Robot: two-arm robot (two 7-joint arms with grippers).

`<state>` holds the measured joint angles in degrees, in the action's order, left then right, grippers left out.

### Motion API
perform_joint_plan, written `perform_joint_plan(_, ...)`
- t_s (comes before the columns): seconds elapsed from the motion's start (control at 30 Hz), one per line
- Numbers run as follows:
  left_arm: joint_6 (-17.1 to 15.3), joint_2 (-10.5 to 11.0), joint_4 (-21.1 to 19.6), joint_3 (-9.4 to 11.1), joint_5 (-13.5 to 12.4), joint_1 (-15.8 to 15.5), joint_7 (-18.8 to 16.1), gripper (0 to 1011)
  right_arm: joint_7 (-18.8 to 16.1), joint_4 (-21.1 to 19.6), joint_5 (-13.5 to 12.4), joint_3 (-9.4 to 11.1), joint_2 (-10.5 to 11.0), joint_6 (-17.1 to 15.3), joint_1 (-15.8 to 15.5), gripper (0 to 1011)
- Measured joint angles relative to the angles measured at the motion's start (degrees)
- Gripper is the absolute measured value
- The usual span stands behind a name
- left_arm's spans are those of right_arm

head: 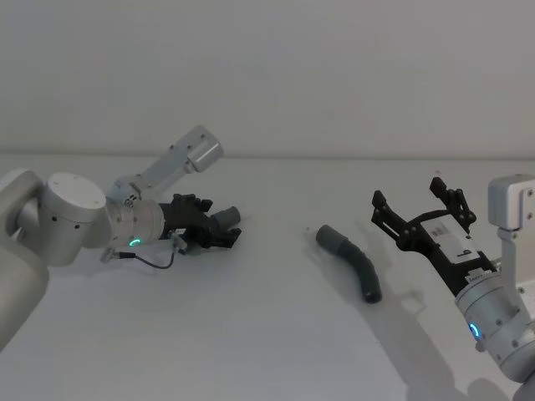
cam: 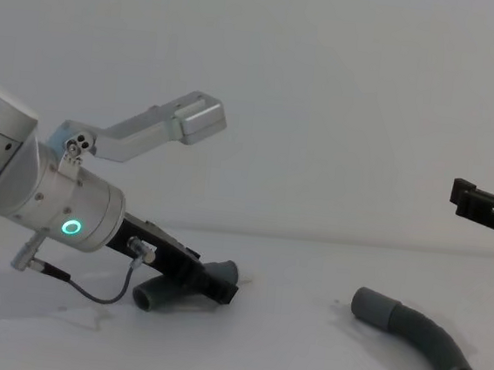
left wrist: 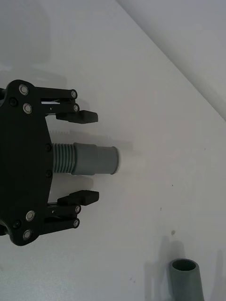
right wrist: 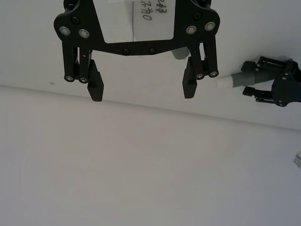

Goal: Use both hands to pick up one end of the pipe from the table, align the ends, and insert them.

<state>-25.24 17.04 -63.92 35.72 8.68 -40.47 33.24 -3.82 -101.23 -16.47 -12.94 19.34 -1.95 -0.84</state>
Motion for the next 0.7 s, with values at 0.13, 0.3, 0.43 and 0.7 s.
perform_joint_plan(0.13, -0.05, -0.05, 0.08, -0.02, -0.04, 0.00, -0.05, 850, 0.00, 0.00, 0.00, 0.00, 0.00, 0.00, 0.00, 1000)
perform_joint_plan(0.3, -0.09, -0.08, 0.16, -0.06, -0.09, 0.01, -0.11, 814, 0.00, 0.00, 0.00, 0.00, 0.00, 0.00, 0.00, 1000)
perform_joint_plan(0.43, -0.12, -0.10, 0.20, -0.06, -0.10, 0.01, -0.13, 797, 0.00, 0.00, 0.00, 0.00, 0.00, 0.00, 0.00, 1000)
perform_joint_plan(0.7, -0.15, -0.15, 0.26, -0.06, -0.14, 0.01, -0.17, 747, -0.04, 0.00, 0.00, 0.01, 0.02, -0.06, 0.04, 1000)
